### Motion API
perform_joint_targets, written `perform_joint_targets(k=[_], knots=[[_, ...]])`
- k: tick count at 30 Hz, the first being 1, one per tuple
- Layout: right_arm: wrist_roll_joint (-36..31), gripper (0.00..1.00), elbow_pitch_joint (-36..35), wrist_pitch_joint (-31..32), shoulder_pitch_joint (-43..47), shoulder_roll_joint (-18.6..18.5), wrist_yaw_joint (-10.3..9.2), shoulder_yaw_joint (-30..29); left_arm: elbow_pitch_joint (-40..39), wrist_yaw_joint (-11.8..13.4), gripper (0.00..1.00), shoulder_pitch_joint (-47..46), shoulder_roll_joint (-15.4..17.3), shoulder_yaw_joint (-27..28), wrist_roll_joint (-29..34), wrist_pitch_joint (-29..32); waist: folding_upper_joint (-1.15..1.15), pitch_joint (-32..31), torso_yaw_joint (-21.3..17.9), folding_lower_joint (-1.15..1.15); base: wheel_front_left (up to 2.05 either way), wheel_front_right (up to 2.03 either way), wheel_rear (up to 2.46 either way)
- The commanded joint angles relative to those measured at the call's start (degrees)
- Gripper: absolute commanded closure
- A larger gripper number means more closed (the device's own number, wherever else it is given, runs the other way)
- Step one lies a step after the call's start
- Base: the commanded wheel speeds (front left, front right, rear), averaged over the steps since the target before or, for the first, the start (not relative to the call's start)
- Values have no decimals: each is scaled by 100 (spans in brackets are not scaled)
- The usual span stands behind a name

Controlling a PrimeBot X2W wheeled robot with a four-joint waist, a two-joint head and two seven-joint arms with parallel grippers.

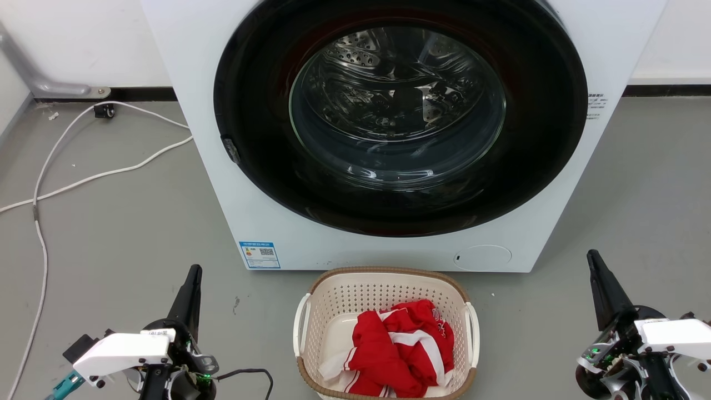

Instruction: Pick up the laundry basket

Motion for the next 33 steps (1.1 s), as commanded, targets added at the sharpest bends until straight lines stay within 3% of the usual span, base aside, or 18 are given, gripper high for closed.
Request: perform_joint_targets(k=[1, 20, 21, 33], knots=[[-43, 100, 9, 15, -64, 10, 0, -10, 3, 0, 100, -47, -1, 14, 35, 20, 0, 0, 0, 0, 0, 0, 0], [-50, 100, 10, 26, -67, 26, 0, -29, 4, 0, 100, -47, -13, 34, 50, 40, 0, 0, 0, 0, 0, 0, 0], [-32, 0, 0, 22, -1, 13, 0, -24, 0, 0, 0, -4, -12, 14, 19, 6, 0, 0, 0, 0, 0, 0, 0], [-371, 0, -184, -299, 187, 30, 0, 224, -213, 0, 0, 90, 6, -336, 325, -319, 0, -1, 5, 0, 0, 0, 0]])
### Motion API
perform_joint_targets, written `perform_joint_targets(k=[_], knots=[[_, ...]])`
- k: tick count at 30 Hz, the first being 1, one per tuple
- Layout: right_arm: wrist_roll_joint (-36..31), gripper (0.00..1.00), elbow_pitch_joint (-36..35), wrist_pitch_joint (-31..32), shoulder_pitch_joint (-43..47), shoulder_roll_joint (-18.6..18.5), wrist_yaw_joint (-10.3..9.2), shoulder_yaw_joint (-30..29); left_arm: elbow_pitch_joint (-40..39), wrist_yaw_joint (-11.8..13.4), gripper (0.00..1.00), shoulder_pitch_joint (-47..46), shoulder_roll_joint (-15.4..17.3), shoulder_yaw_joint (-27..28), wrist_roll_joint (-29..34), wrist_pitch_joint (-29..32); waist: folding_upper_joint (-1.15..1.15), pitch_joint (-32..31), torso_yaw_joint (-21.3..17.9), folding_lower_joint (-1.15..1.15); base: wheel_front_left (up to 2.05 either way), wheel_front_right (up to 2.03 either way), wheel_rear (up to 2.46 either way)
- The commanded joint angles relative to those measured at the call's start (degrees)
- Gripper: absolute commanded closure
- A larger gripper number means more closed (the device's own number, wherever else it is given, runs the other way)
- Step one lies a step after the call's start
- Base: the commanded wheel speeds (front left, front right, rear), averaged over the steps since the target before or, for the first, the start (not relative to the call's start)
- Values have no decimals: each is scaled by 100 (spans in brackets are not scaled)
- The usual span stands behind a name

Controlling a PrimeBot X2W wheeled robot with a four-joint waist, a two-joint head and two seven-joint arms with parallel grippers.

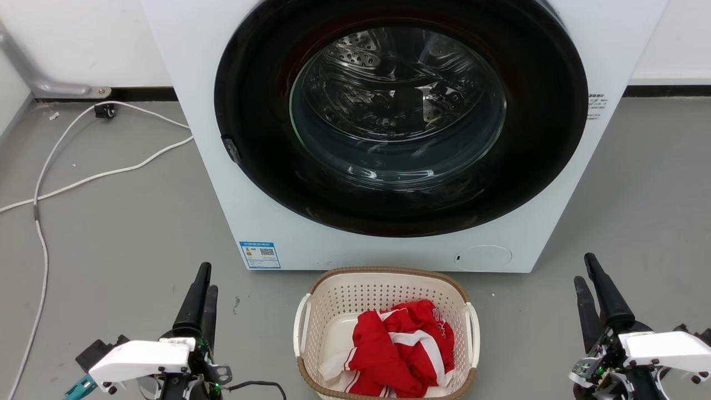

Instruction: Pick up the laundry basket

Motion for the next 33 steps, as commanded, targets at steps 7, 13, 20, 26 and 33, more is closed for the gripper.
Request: perform_joint_targets(k=[7, 13, 20, 26, 33], knots=[[-1152, 0, -304, -215, -4, -5, 0, 43, -316, 0, 0, -91, 39, -100, 929, -221, 0, -4, 1, 0, 0, 0, 0], [-2234, 0, -503, -357, 53, -3, 0, 36, -425, 0, 0, -85, 33, -205, 1759, -363, 0, -6, 5, 0, 0, 0, 0], [-3215, 0, -700, -513, 131, 1, 0, 78, -490, 0, 0, -94, 27, -248, 2661, -517, 0, -14, 5, 0, 0, 0, 0], [-4042, 0, -742, -633, 178, 4, 0, 149, -501, 9, 0, -101, 24, -298, 3420, -642, 0, -34, 9, 0, 0, 0, 0], [-4902, 0, -857, -653, 228, 7, 0, 204, -516, 63, 0, -128, 56, -364, 4214, -775, 0, -41, 13, 0, 0, 0, 0]])
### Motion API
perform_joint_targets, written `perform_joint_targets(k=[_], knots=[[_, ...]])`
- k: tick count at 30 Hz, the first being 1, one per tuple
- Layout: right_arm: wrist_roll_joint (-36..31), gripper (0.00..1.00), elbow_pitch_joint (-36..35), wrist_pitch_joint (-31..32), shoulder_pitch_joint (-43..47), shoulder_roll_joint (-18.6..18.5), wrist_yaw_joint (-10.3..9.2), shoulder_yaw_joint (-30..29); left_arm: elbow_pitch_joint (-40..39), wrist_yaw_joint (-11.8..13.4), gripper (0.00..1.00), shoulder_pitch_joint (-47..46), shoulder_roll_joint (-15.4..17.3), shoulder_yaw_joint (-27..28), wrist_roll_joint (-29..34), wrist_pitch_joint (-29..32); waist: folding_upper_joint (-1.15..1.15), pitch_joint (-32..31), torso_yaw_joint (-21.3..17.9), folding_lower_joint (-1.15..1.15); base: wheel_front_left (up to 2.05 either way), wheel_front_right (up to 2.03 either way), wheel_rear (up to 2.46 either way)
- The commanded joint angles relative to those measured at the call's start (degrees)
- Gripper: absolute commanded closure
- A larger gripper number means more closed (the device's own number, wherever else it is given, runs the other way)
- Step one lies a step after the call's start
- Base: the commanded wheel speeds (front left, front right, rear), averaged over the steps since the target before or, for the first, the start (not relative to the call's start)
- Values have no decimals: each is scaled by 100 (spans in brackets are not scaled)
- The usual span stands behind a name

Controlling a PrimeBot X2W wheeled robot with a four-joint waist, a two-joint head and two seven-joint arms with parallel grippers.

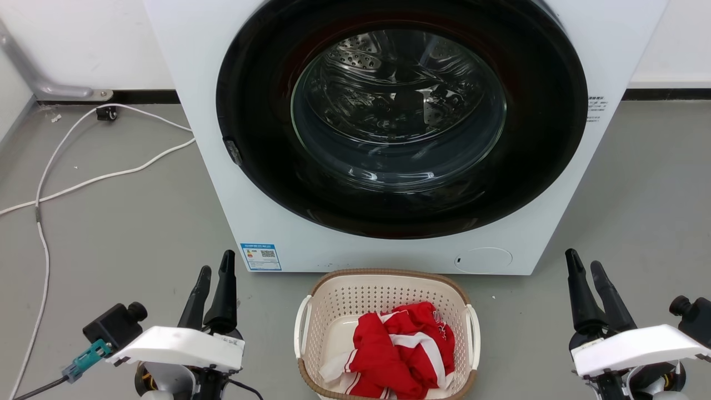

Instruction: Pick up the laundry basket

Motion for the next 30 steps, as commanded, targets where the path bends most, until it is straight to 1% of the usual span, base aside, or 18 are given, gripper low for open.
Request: perform_joint_targets(k=[1, 18, 29, 30], knots=[[-259, 0, -127, -22, 1, 1, 0, 17, -90, 17, 0, -131, 48, -38, 246, -61, 0, -1, 2, 0, 0, 0, 0], [-1656, 0, -401, 50, 176, 9, 0, 76, 12, 121, 0, -172, 116, -236, 1628, -348, 0, 0, 9, 0, 0, 0, 0], [-2383, 0, -510, 77, 283, 14, 0, 100, 150, 148, 0, -195, 140, -401, 2326, -514, 0, -17, 12, 0, 0, 0, 0], [-2563, 0, -534, 59, 313, 15, 0, 110, 169, 179, 0, -199, 154, -450, 2535, -553, 0, -29, 11, 0, 0, 0, 0]])
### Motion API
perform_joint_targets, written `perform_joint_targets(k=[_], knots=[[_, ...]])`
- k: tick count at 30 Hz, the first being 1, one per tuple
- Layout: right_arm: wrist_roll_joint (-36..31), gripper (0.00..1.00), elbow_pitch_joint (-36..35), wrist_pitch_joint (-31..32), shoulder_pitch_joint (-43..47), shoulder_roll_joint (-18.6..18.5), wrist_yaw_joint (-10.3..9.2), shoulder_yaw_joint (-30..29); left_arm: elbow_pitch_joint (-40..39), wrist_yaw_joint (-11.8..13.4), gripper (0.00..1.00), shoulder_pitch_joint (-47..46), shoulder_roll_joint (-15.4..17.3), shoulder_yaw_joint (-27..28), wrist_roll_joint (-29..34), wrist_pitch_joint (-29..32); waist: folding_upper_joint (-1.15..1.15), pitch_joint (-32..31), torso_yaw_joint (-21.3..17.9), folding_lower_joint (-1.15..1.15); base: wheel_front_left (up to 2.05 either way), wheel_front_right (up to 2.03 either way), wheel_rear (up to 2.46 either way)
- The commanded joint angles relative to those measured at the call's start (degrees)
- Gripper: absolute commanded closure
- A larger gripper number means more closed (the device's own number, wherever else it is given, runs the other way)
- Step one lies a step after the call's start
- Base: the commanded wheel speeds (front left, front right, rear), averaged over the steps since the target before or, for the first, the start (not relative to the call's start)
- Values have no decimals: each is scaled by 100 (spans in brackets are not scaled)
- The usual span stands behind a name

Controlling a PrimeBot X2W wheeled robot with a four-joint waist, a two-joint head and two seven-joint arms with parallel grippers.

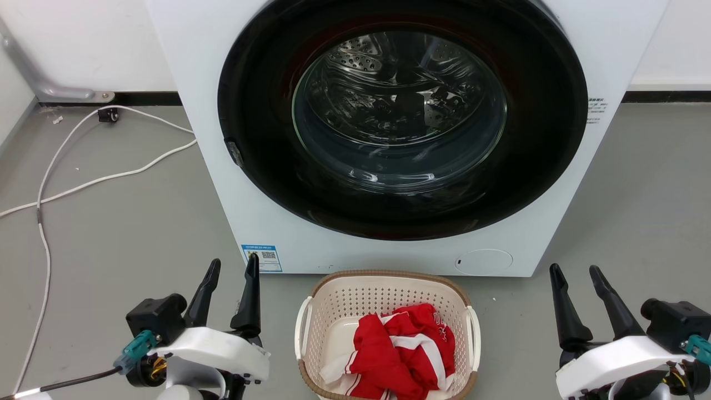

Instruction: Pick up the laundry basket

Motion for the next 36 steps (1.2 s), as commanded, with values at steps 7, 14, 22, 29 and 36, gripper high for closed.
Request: perform_joint_targets(k=[7, 14, 22, 29, 36], knots=[[-578, 0, -136, -58, 74, 14, 0, 8, 2, 94, 0, -130, 50, -119, 566, -137, 0, -21, -2, 0, 0, 0, 0], [-944, 0, -173, -116, 124, 17, 0, 31, 81, 128, 0, -158, 75, -163, 888, -225, 0, -24, -4, 0, 0, 0, 0], [-1336, 0, -228, -176, 158, 21, -1, 41, 114, 202, 0, -145, 86, -220, 1252, -323, 0, -22, 2, 0, 0, 0, 0], [-1613, 0, -273, -225, 157, 23, -1, 39, 148, 233, 0, -152, 92, -267, 1504, -388, 0, -24, 7, 0, 0, 0, 0], [-1872, 0, -288, -285, 196, 25, -1, 52, 173, 278, 0, -134, 85, -296, 1759, -464, 0, -42, 18, 0, 0, 0, 0]])
